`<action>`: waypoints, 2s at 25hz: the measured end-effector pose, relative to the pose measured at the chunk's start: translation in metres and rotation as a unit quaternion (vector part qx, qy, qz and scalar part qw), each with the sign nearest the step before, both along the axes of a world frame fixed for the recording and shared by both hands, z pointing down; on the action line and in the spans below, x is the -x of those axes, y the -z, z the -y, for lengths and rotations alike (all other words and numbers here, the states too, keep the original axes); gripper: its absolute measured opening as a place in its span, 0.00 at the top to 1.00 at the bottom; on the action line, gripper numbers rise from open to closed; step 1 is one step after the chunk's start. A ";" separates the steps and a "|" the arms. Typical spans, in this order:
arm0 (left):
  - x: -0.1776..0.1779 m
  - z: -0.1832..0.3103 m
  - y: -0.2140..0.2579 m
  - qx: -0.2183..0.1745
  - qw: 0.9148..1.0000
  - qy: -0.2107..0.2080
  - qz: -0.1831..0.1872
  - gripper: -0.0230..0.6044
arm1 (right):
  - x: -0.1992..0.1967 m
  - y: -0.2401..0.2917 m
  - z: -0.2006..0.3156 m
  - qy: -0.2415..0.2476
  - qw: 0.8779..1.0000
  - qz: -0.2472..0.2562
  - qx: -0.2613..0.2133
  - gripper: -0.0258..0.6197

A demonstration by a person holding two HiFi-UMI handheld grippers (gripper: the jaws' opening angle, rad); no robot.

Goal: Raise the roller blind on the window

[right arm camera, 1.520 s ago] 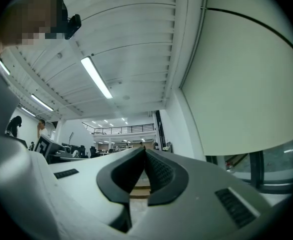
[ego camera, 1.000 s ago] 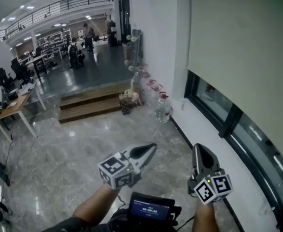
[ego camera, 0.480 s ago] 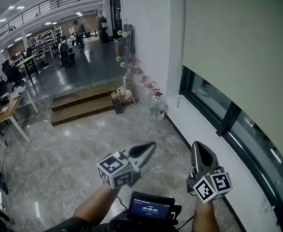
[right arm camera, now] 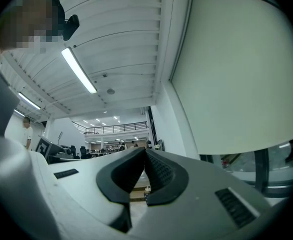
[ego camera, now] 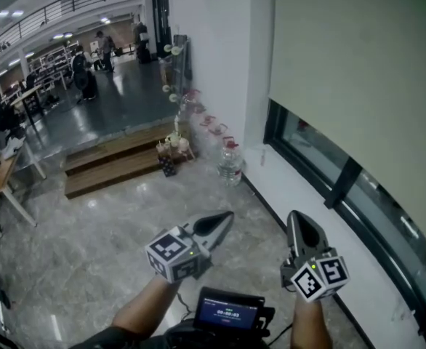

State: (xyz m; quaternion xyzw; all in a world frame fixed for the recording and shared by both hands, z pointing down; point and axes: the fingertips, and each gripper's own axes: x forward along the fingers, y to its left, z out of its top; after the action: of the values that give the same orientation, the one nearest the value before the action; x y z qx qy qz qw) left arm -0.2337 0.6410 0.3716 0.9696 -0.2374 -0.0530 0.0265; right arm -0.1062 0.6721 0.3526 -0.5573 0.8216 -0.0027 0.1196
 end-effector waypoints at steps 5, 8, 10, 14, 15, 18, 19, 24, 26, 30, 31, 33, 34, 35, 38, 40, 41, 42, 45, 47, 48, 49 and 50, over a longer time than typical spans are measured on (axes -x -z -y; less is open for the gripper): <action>0.001 0.036 0.007 -0.009 1.000 -0.006 0.005 0.98 | 0.004 0.003 0.035 -0.001 1.000 -0.008 0.006 0.95; 0.002 0.057 0.012 -0.019 1.000 -0.006 0.011 0.98 | 0.008 0.005 0.059 0.004 1.000 -0.019 0.013 0.95; 0.004 0.069 0.014 -0.022 1.000 -0.007 0.013 0.98 | 0.010 0.006 0.073 0.006 1.000 -0.019 0.020 0.95; 0.010 0.094 0.014 -0.022 1.000 -0.006 0.016 0.98 | 0.017 0.008 0.097 0.001 0.999 -0.029 0.024 0.95; 0.011 0.100 0.014 -0.023 1.000 -0.006 0.017 0.98 | 0.017 0.009 0.104 0.002 0.999 -0.034 0.019 0.95; 0.015 0.119 0.011 -0.022 0.999 -0.008 0.023 0.98 | 0.021 0.010 0.122 0.001 0.999 -0.037 0.016 0.95; 0.017 0.125 0.009 -0.020 0.999 -0.007 0.025 0.98 | 0.023 0.010 0.128 -0.001 0.999 -0.037 0.018 0.95; 0.021 0.149 0.008 -0.014 1.000 -0.006 0.016 0.98 | 0.025 0.017 0.150 -0.003 0.999 -0.048 0.023 0.95; 0.021 0.157 0.008 -0.010 1.000 -0.004 0.014 0.98 | 0.026 0.019 0.158 0.000 0.998 -0.051 0.022 0.95; 0.011 0.179 0.008 -0.001 1.000 0.000 0.011 0.98 | 0.021 0.024 0.183 0.009 0.998 -0.050 0.021 0.95; 0.008 0.185 0.009 -0.002 1.000 0.001 0.011 0.98 | 0.019 0.025 0.190 0.013 0.999 -0.049 0.019 0.95; 0.003 0.197 0.011 -0.003 1.000 0.007 0.010 0.98 | 0.016 0.025 0.202 0.021 0.999 -0.045 0.016 0.95; 0.001 0.203 0.012 -0.002 1.000 0.011 0.009 0.98 | 0.014 0.024 0.208 0.025 0.999 -0.044 0.017 0.95; -0.002 0.210 0.014 -0.001 1.000 0.015 0.009 0.98 | 0.012 0.023 0.215 0.027 0.999 -0.044 0.018 0.95; -0.014 0.229 0.018 -0.001 1.000 0.021 0.010 0.98 | 0.000 0.025 0.235 0.035 0.998 -0.042 0.016 0.95; -0.023 0.240 0.021 -0.003 1.000 0.026 0.010 0.98 | -0.011 0.026 0.245 0.037 0.999 -0.038 0.011 0.95; -0.027 0.244 0.022 -0.003 1.000 0.028 0.010 0.98 | -0.016 0.027 0.249 0.039 0.999 -0.036 0.010 0.95; -0.033 0.248 0.023 -0.002 1.000 0.030 0.009 0.98 | -0.021 0.027 0.253 0.041 0.999 -0.034 0.010 0.95; -0.051 0.261 0.028 -0.003 0.999 0.032 0.010 0.98 | -0.038 0.029 0.268 0.046 0.998 -0.029 0.008 0.95; -0.064 0.271 0.029 -0.003 0.999 0.033 0.012 0.98 | -0.050 0.030 0.278 0.048 0.998 -0.025 0.006 0.95; -0.071 0.276 0.029 -0.001 0.999 0.033 0.012 0.98 | -0.057 0.030 0.283 0.049 0.998 -0.024 0.005 0.95; -0.077 0.281 0.028 0.000 0.999 0.034 0.012 0.98 | -0.063 0.030 0.288 0.050 0.999 -0.022 0.005 0.95; -0.084 0.286 0.028 0.002 0.999 0.034 0.011 0.98 | -0.069 0.030 0.292 0.050 0.999 -0.021 0.004 0.95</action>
State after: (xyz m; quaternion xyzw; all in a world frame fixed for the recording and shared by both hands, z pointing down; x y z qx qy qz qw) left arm -0.1499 0.3554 0.3437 0.9615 -0.2704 -0.0427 0.0237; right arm -0.0371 0.3804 0.3226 -0.5161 0.8508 -0.0003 0.0993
